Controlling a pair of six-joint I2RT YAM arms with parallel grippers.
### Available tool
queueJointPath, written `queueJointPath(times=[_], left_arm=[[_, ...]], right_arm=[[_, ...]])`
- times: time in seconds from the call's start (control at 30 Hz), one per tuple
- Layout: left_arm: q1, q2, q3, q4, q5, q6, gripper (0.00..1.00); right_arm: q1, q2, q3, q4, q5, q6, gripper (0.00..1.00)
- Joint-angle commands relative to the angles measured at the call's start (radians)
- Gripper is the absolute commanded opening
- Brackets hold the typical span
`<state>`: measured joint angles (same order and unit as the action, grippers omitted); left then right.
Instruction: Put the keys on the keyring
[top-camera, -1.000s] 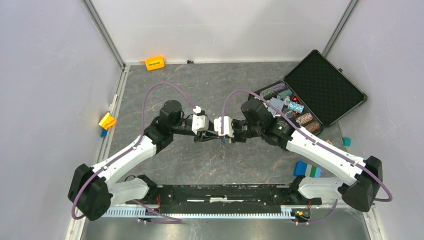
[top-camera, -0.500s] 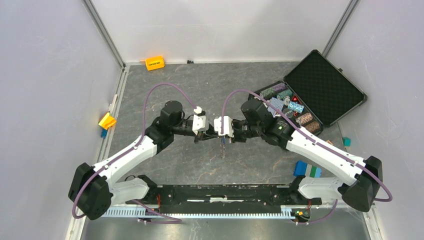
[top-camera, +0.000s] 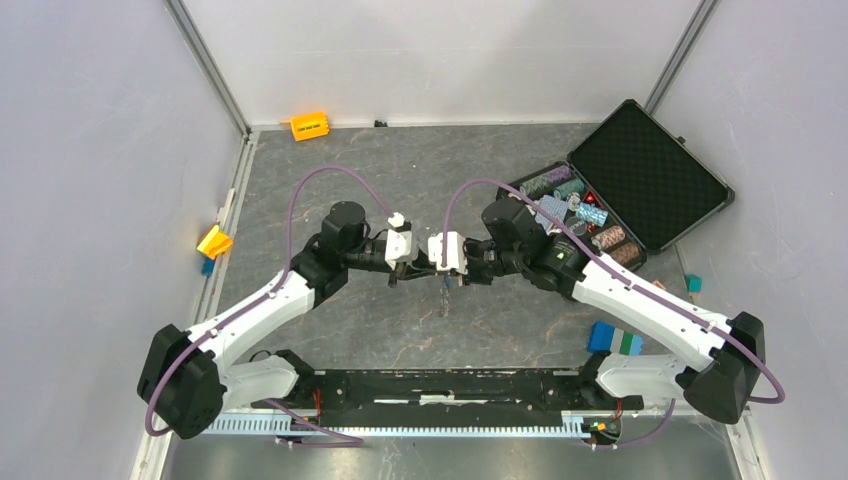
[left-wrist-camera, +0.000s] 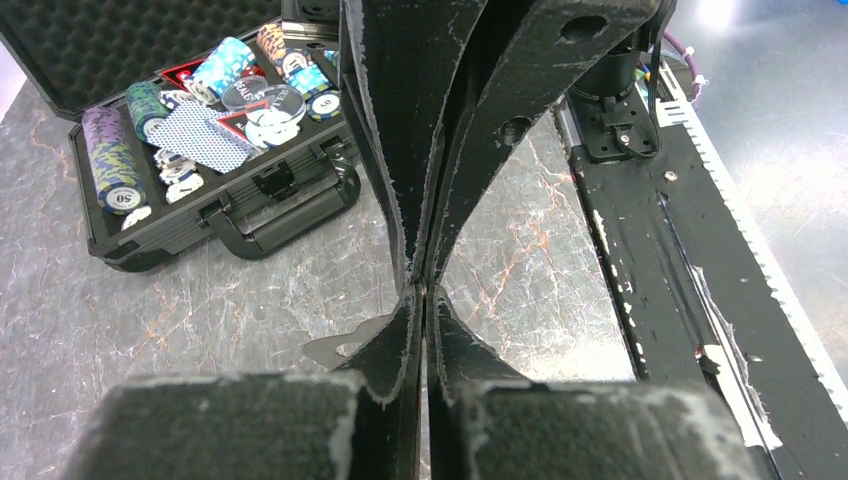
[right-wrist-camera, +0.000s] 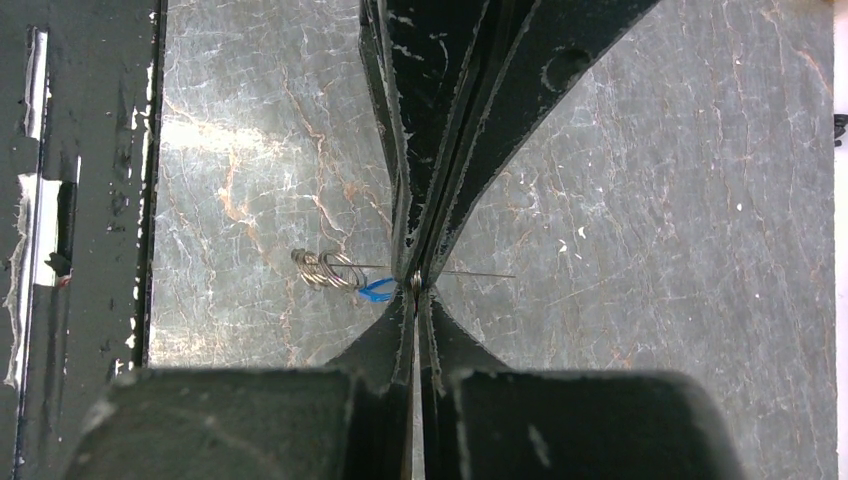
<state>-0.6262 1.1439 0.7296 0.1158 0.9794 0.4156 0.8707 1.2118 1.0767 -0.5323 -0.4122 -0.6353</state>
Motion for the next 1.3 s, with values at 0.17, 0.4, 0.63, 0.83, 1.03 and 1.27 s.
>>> queueJointPath(times=[0.17,0.4,0.63,0.83,1.03,1.27], left_arm=[[-0.004,-0.059,-0.058,0.163,0.038,-0.106,0.02],[0.002,-0.075,-0.085,0.225,0.09,-0.145,0.02],[0.002,-0.093,-0.105,0.261,0.1,-0.169,0.02],[0.002,-0.096,-0.107,0.262,0.103,-0.173,0.02],[0.002,-0.101,-0.111,0.268,0.119,-0.178,0.02],[0.002,-0.114,-0.121,0.284,0.14,-0.194,0.02]], right_arm=[[-0.019,-0.049,-0.017,0.078,-0.049,0.02,0.32],[-0.113,-0.094,-0.064,0.082,-0.286,-0.001,0.54],[-0.144,-0.083,-0.076,0.078,-0.447,-0.014,0.48],[-0.149,-0.05,-0.072,0.076,-0.48,-0.006,0.35],[-0.152,-0.032,-0.077,0.085,-0.467,-0.007,0.26],[-0.155,-0.024,-0.079,0.088,-0.446,0.003,0.16]])
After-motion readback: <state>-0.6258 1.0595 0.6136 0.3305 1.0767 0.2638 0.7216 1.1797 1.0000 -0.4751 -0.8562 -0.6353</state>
